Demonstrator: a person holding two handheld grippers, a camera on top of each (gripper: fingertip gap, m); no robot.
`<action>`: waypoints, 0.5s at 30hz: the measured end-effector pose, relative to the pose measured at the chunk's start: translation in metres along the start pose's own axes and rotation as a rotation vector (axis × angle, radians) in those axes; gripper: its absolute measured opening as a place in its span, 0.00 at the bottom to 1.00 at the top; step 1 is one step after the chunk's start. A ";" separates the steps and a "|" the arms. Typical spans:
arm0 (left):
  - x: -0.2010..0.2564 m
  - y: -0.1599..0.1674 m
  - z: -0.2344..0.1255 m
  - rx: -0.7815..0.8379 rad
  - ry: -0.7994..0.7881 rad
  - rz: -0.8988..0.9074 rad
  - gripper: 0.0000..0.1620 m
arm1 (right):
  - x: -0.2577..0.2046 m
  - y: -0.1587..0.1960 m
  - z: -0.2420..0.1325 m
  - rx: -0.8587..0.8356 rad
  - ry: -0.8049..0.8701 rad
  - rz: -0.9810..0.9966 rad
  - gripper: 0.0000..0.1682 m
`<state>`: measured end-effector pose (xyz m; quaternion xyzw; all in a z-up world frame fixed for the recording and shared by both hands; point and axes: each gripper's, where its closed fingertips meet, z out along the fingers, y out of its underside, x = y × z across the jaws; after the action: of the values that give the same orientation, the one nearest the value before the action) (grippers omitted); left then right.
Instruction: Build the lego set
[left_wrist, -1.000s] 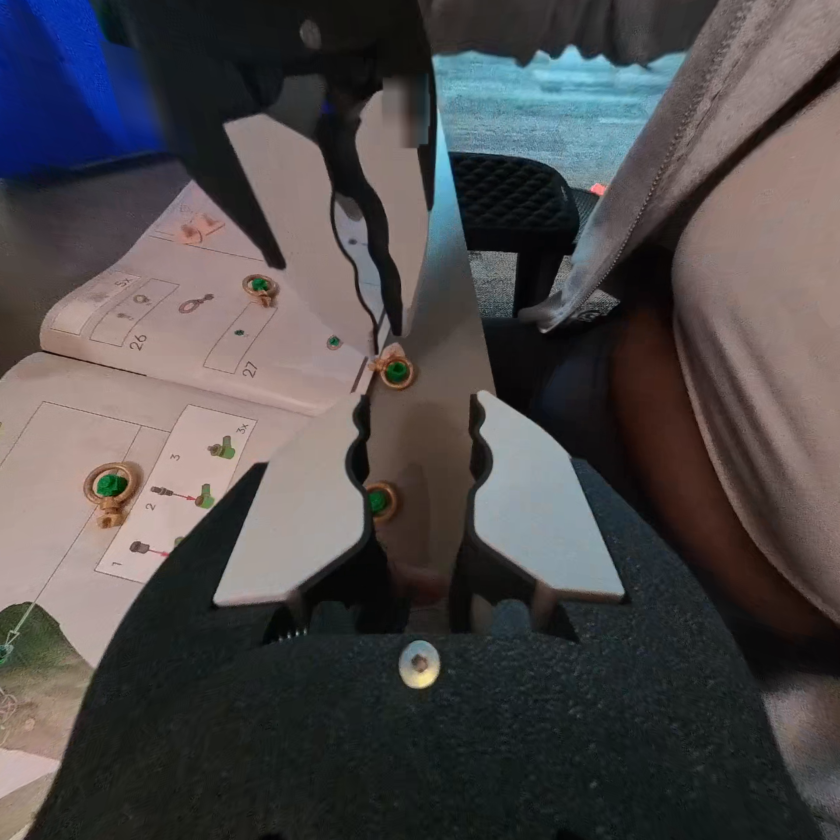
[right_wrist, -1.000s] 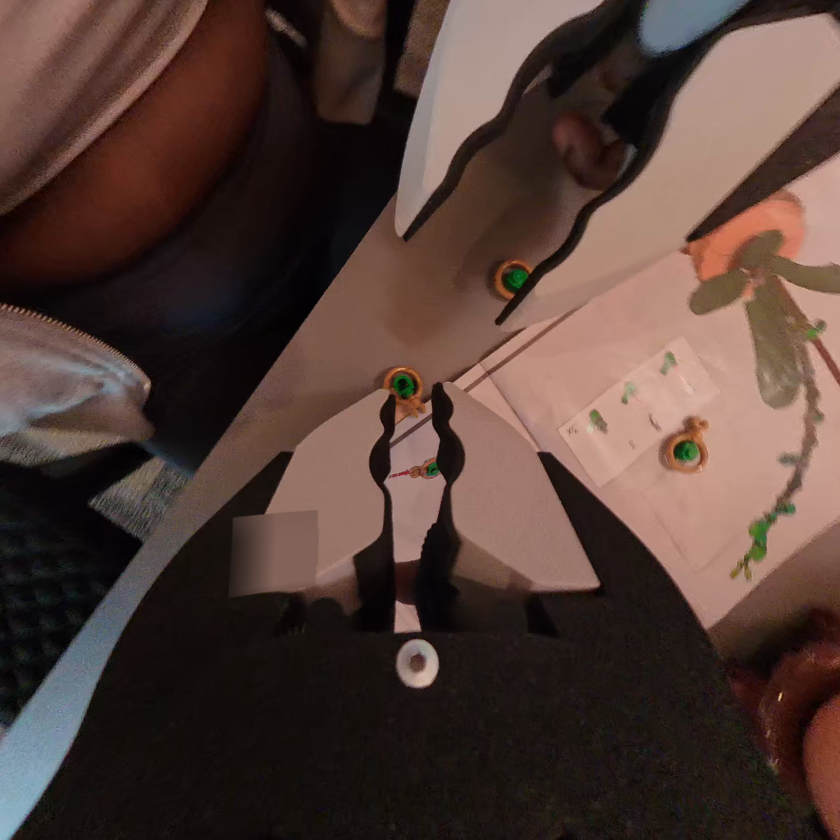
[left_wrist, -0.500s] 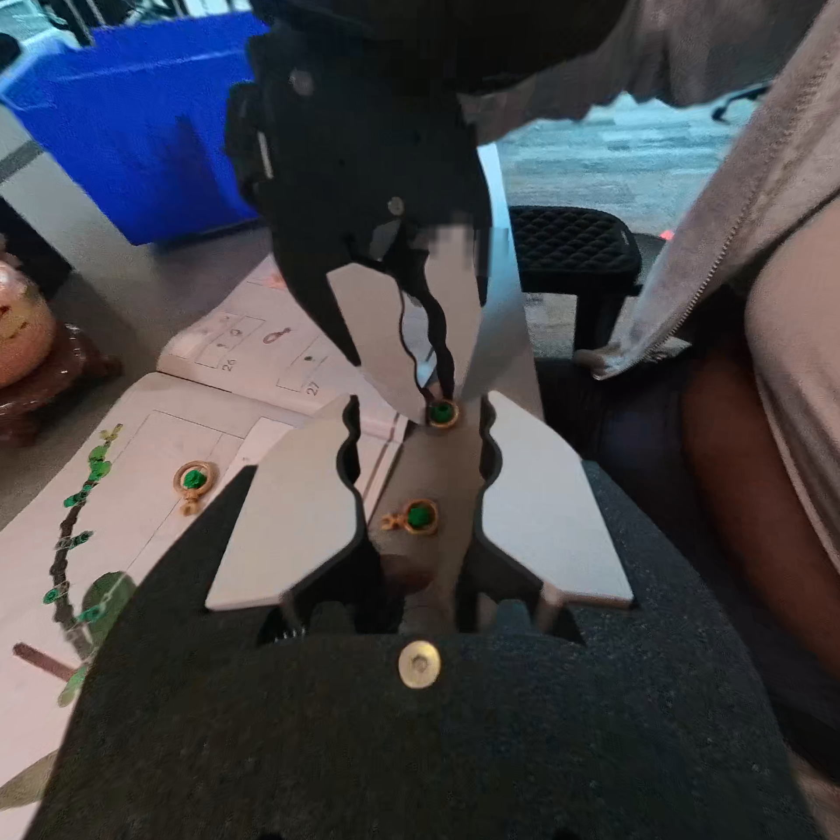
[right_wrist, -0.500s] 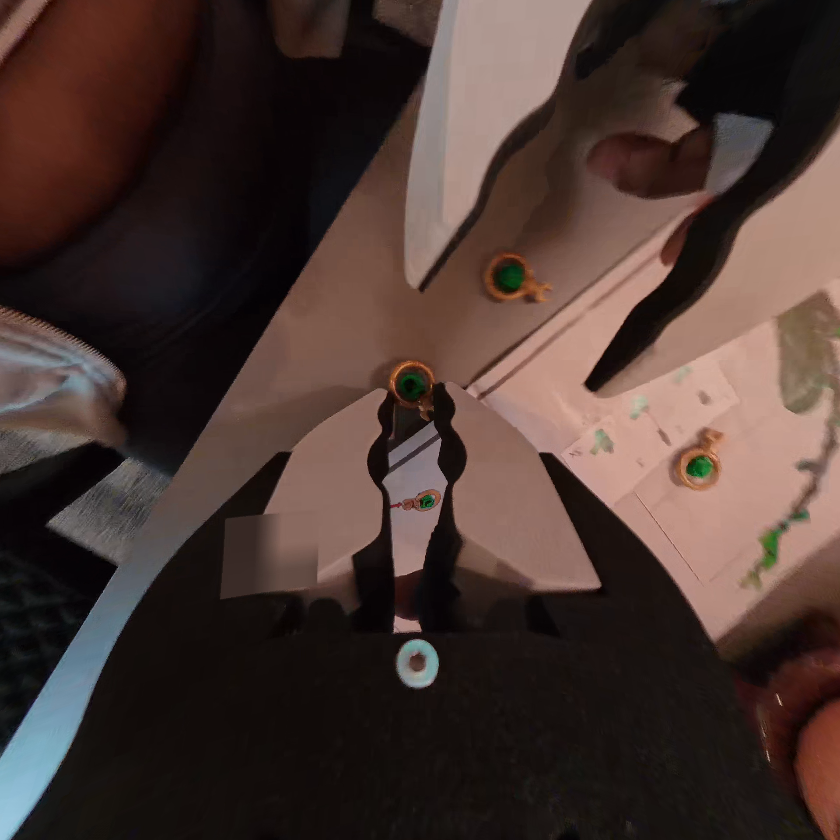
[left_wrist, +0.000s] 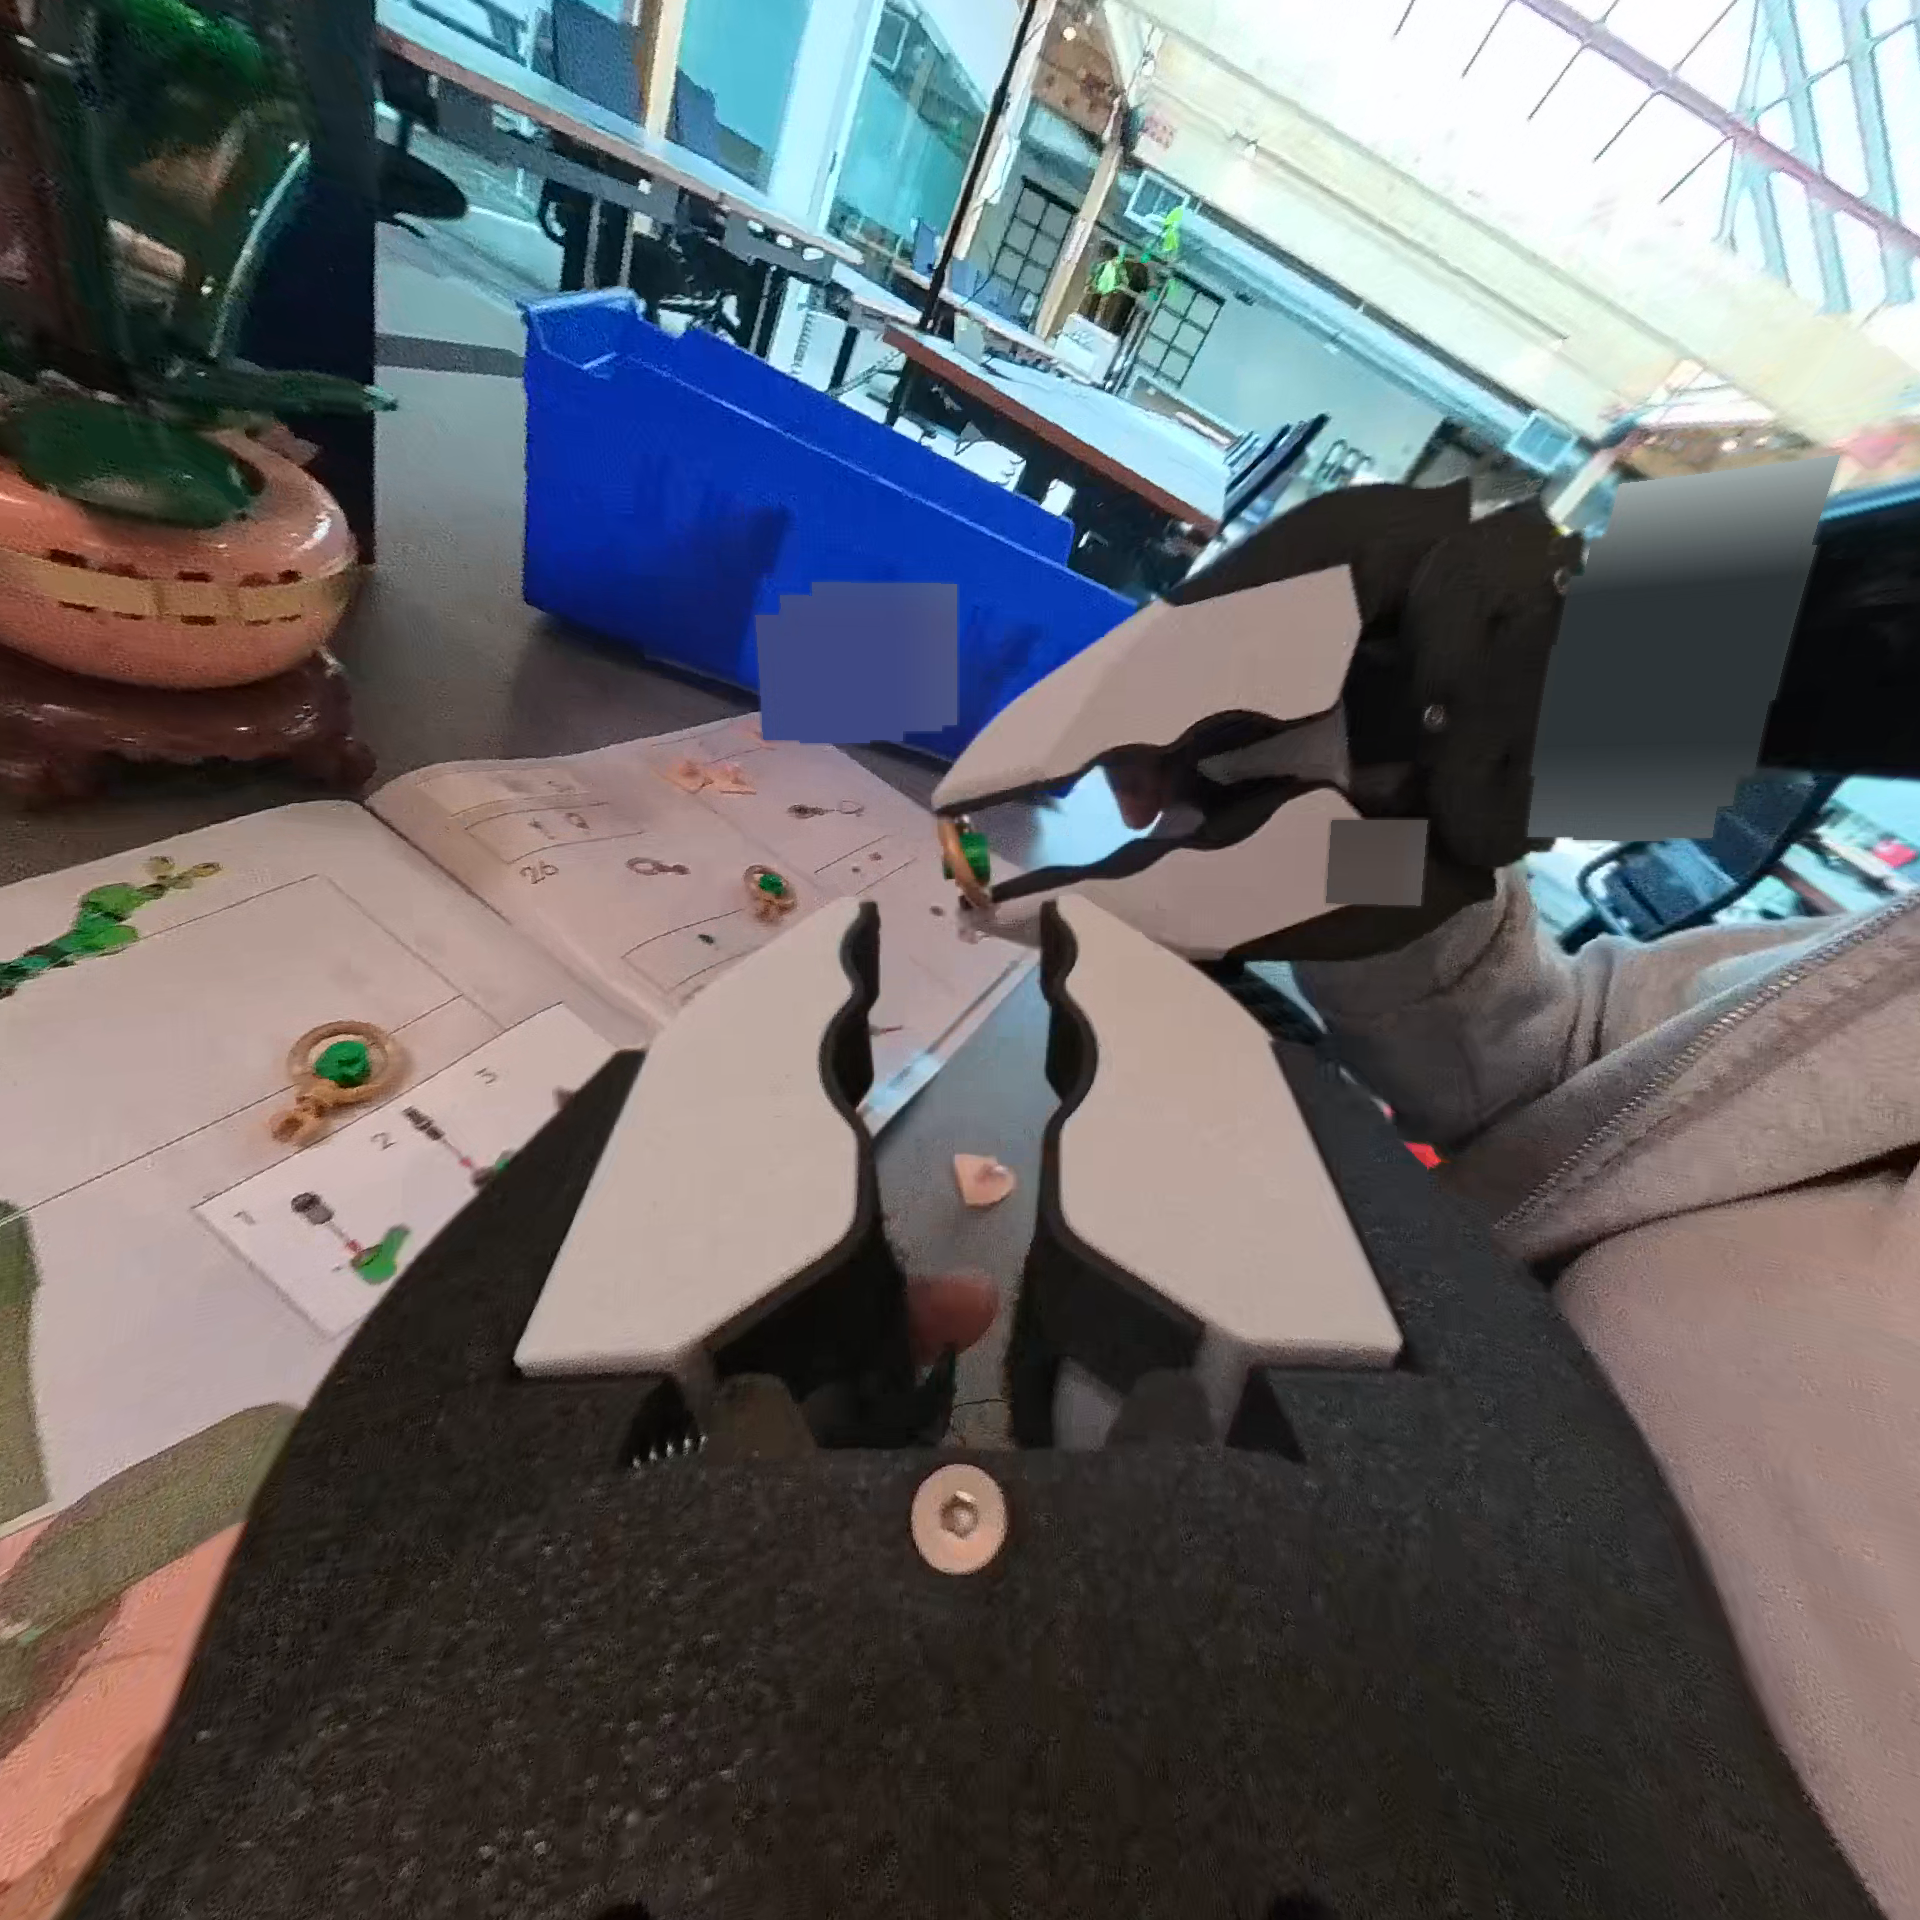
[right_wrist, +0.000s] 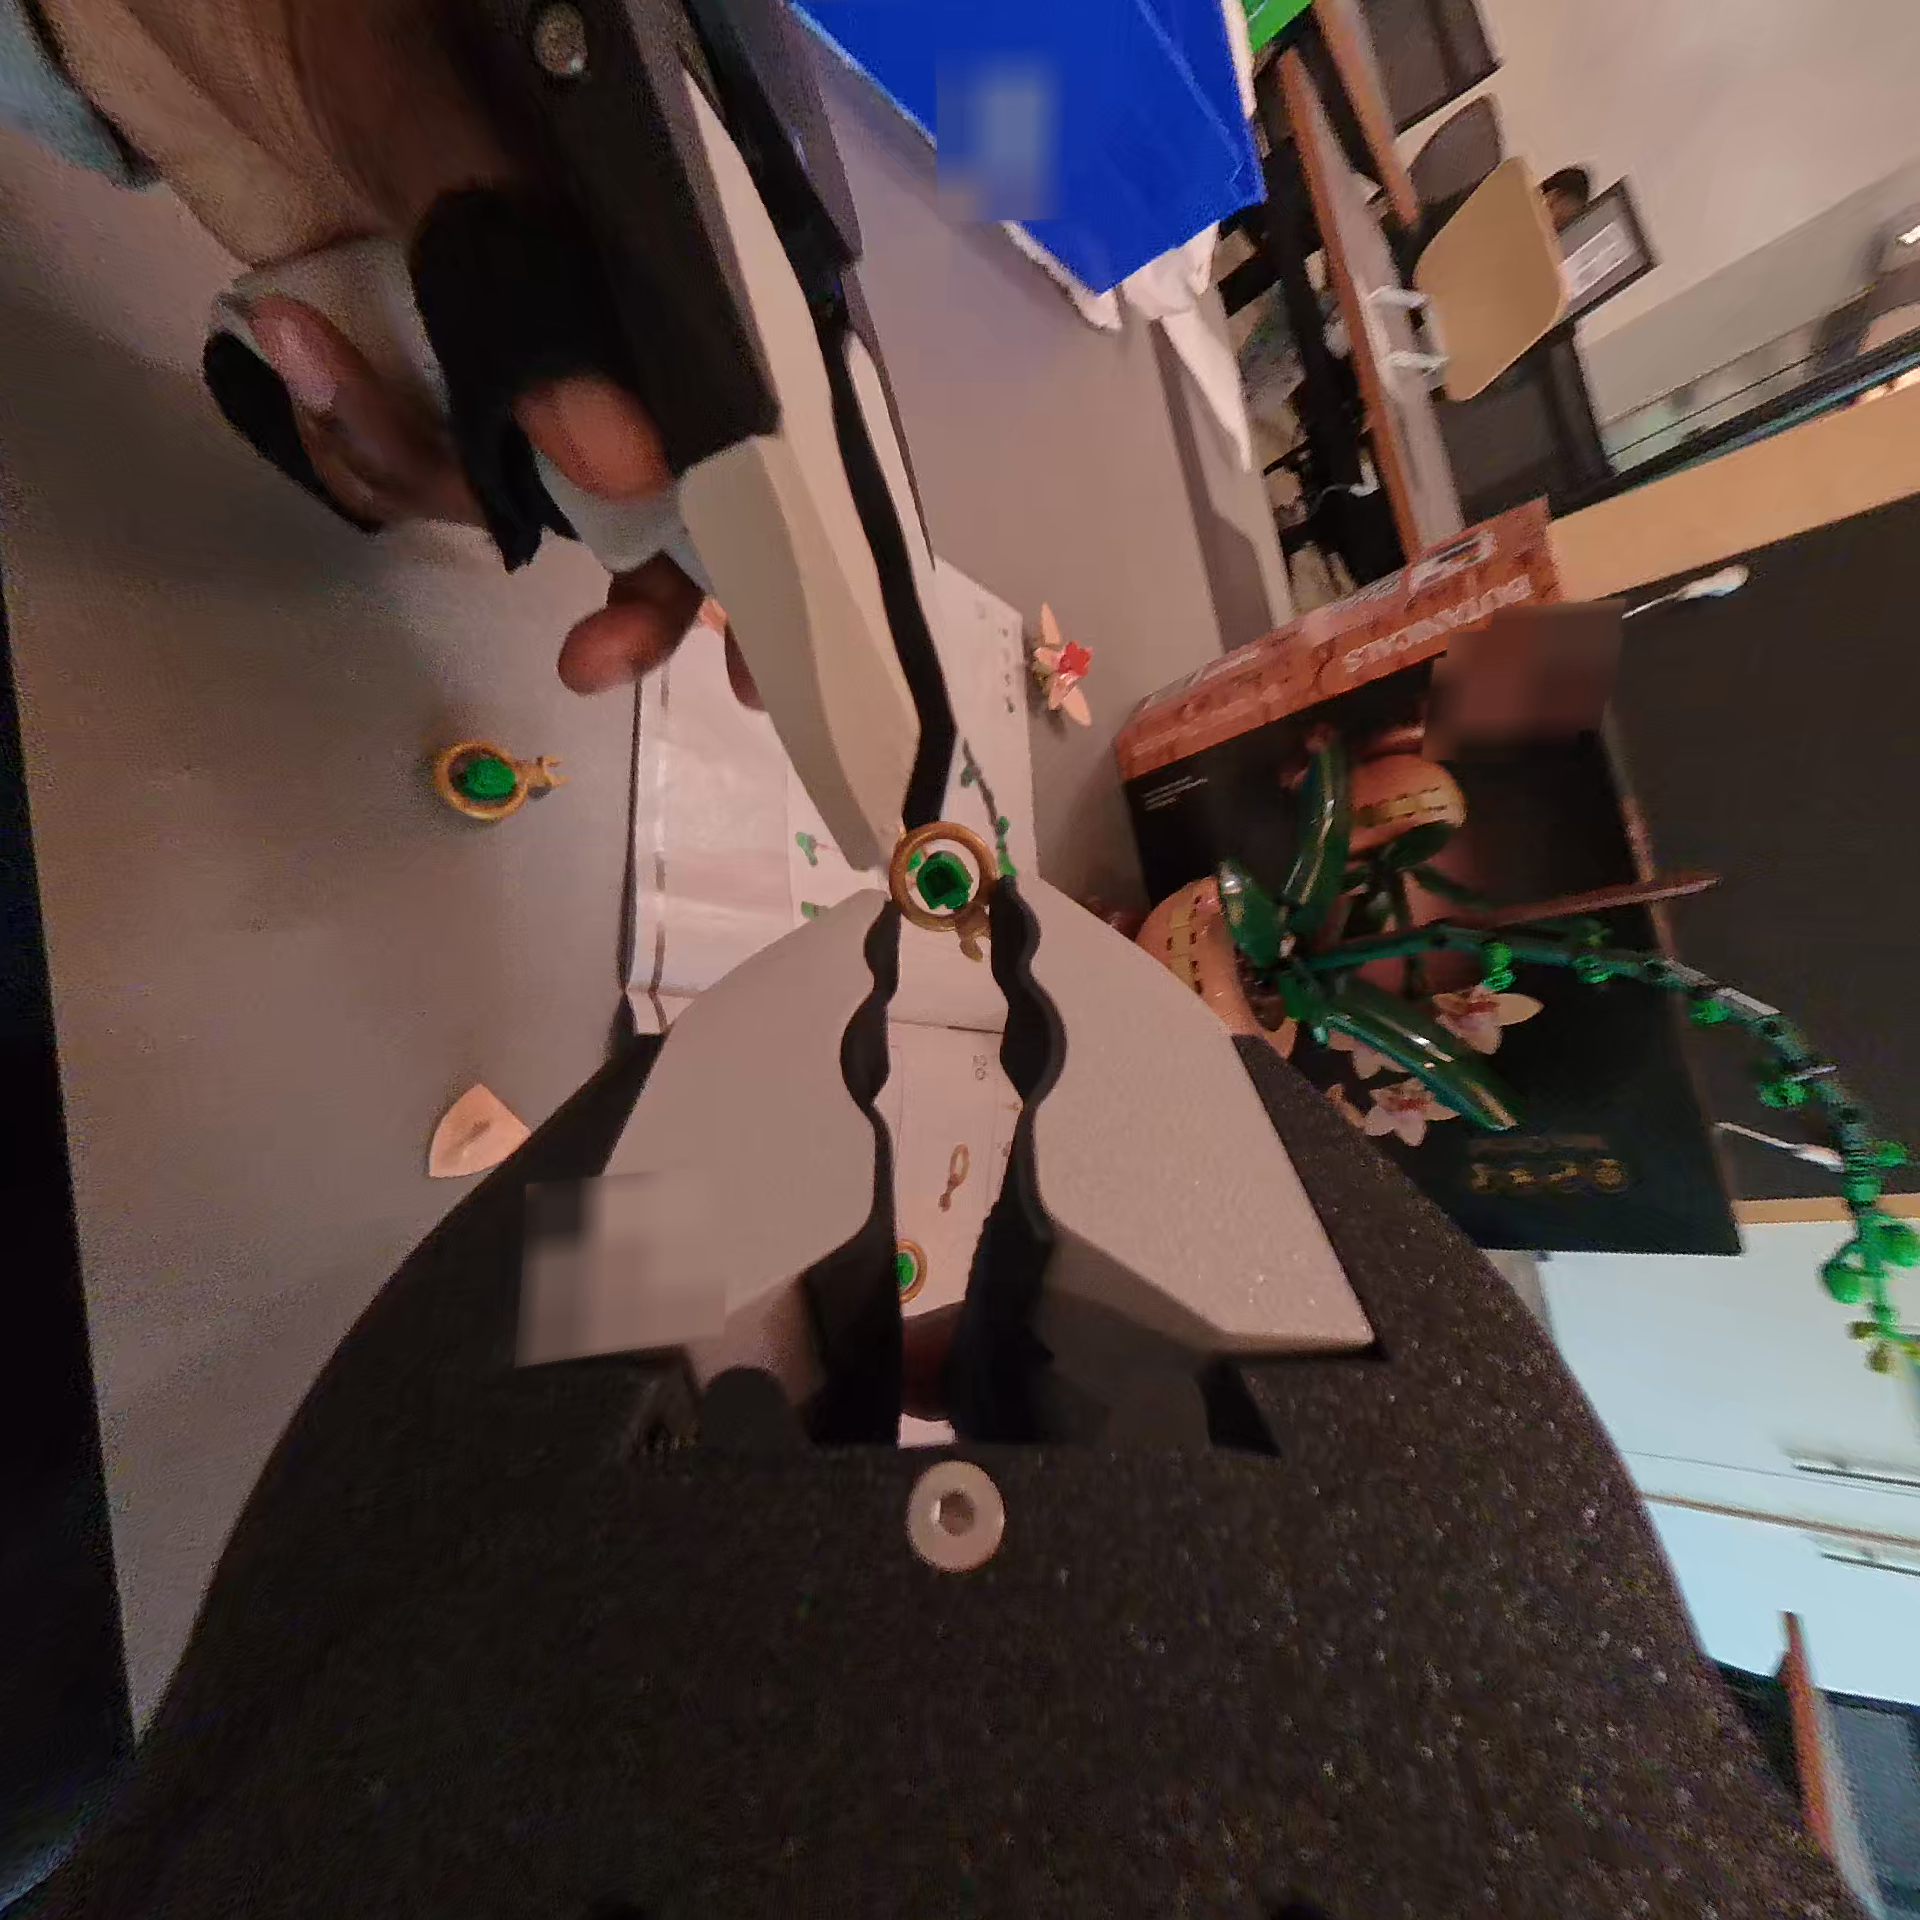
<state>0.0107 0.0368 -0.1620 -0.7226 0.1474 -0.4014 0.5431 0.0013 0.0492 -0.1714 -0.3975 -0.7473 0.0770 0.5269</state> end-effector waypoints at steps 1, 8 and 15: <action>0.004 -0.003 0.000 0.021 0.018 -0.005 0.18 | -0.001 -0.004 -0.002 0.007 0.019 -0.020 0.10; 0.012 -0.008 -0.003 0.050 0.050 0.021 0.08 | -0.001 -0.017 -0.009 0.008 0.101 -0.085 0.10; 0.019 -0.011 -0.007 0.074 0.125 -0.053 0.05 | -0.001 -0.024 -0.012 0.047 0.129 -0.108 0.10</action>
<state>0.0149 0.0243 -0.1432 -0.6794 0.1470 -0.4650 0.5483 -0.0010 0.0291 -0.1542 -0.3481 -0.7301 0.0400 0.5867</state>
